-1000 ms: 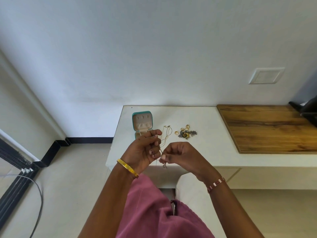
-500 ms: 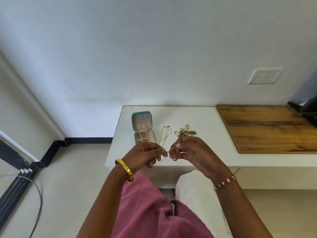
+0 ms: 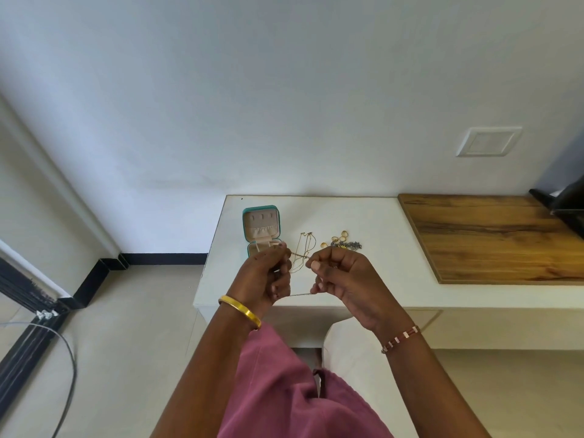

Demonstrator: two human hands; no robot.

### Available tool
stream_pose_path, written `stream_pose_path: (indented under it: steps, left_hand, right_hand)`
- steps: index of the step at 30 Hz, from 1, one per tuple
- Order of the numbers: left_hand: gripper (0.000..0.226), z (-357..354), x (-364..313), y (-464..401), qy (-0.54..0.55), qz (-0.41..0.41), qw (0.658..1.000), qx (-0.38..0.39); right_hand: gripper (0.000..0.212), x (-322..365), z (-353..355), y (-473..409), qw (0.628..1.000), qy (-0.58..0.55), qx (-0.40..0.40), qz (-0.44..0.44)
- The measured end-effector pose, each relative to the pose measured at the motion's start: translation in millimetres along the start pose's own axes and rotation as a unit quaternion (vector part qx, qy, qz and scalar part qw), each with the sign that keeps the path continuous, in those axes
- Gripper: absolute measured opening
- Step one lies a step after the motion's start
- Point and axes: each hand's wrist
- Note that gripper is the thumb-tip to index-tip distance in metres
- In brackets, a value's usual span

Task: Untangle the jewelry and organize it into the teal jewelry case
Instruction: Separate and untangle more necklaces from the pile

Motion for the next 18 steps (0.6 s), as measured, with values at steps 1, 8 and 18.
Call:
stream_pose_path:
  steps: [1, 8, 18]
  left_hand:
    - [0.017, 0, 0, 1, 0.0, -0.007, 1.0, 0.0]
    - [0.022, 8, 4, 4, -0.145, -0.05, 0.988, 0.017]
    - [0.021, 13, 12, -4, -0.151, -0.039, 0.985, -0.071]
  right_hand:
    - [0.013, 0, 1, -1, 1.0, 0.017, -0.013, 0.001]
    - [0.016, 3, 14, -2, 0.983, 0.145, -0.111, 0.023]
    - [0.009, -2, 16, -1, 0.99, 0.131, -0.037, -0.036]
Point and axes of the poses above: each hand's wrist, its own y-axis away from the middle knuckle, its own z-axis out of the back of the hand, x = y × z, and after that the axes turned 4 degrees about -z, right-handed
